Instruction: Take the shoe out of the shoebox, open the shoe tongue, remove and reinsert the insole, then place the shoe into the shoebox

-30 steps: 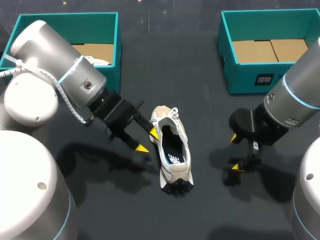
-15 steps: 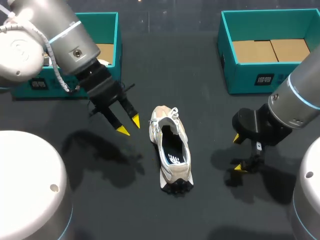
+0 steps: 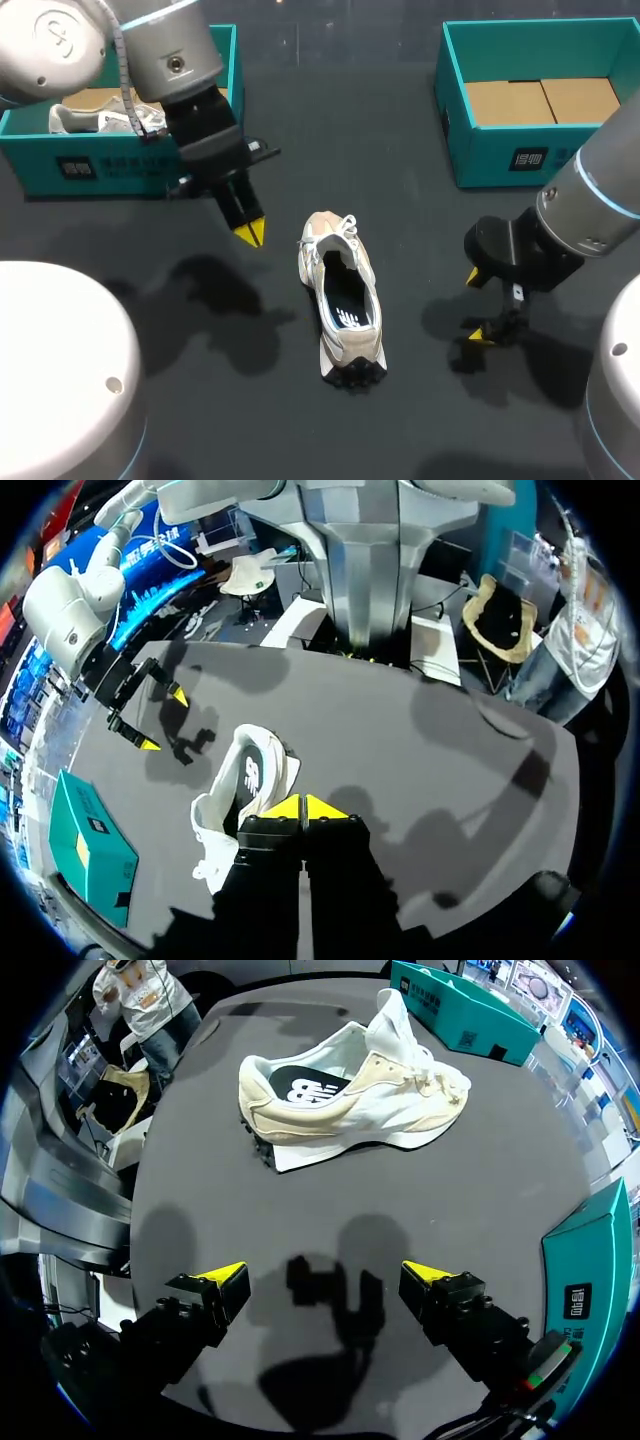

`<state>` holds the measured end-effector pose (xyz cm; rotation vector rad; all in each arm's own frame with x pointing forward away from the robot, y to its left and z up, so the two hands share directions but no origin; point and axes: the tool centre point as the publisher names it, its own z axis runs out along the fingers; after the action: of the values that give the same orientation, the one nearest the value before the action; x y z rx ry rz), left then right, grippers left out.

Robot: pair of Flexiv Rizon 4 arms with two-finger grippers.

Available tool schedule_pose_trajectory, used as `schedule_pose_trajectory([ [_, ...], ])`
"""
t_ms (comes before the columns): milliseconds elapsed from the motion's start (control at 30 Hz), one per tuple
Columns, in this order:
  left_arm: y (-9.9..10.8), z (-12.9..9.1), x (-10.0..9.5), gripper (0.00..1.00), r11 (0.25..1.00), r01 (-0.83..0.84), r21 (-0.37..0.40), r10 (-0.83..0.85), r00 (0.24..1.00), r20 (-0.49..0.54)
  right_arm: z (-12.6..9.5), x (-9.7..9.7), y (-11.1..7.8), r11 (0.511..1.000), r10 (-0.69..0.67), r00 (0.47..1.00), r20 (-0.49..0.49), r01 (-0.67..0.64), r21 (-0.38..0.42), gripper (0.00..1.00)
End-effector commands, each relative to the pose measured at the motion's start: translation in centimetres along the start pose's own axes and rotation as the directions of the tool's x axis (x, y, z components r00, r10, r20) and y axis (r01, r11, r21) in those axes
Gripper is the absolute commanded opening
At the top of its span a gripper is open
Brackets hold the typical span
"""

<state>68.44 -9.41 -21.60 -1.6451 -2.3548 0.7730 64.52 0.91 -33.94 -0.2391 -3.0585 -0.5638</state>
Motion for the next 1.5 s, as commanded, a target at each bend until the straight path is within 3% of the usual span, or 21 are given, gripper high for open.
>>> schedule_pose_trajectory([
  [33,-0.5,0.6,-1.4,0.00,0.996,-0.082,-0.044,0.079,0.995,-0.058,0.0,0.2,0.0,1.000,-0.001,1.000,0.004,0.001,0.001,1.00],
  [200,-0.7,2.0,-3.0,0.00,0.986,-0.158,-0.046,0.152,0.982,-0.108,0.0,0.2,0.0,1.000,-0.001,1.000,0.004,0.001,0.001,1.00],
  [700,-1.1,7.5,-5.2,0.00,0.960,-0.274,-0.055,0.258,0.944,-0.204,-3.2,0.3,-5.2,0.999,0.051,0.999,0.004,-0.051,0.018,1.00],
  [1233,0.1,14.1,-7.6,0.00,0.957,-0.280,-0.072,0.243,0.914,-0.324,-3.2,0.3,-5.2,0.999,0.051,0.999,0.004,-0.051,0.018,1.00],
  [1500,1.1,15.4,-7.4,0.00,0.959,-0.264,-0.105,0.208,0.905,-0.370,-3.2,0.3,-5.2,0.999,0.051,0.999,0.004,-0.051,0.018,1.00],
])
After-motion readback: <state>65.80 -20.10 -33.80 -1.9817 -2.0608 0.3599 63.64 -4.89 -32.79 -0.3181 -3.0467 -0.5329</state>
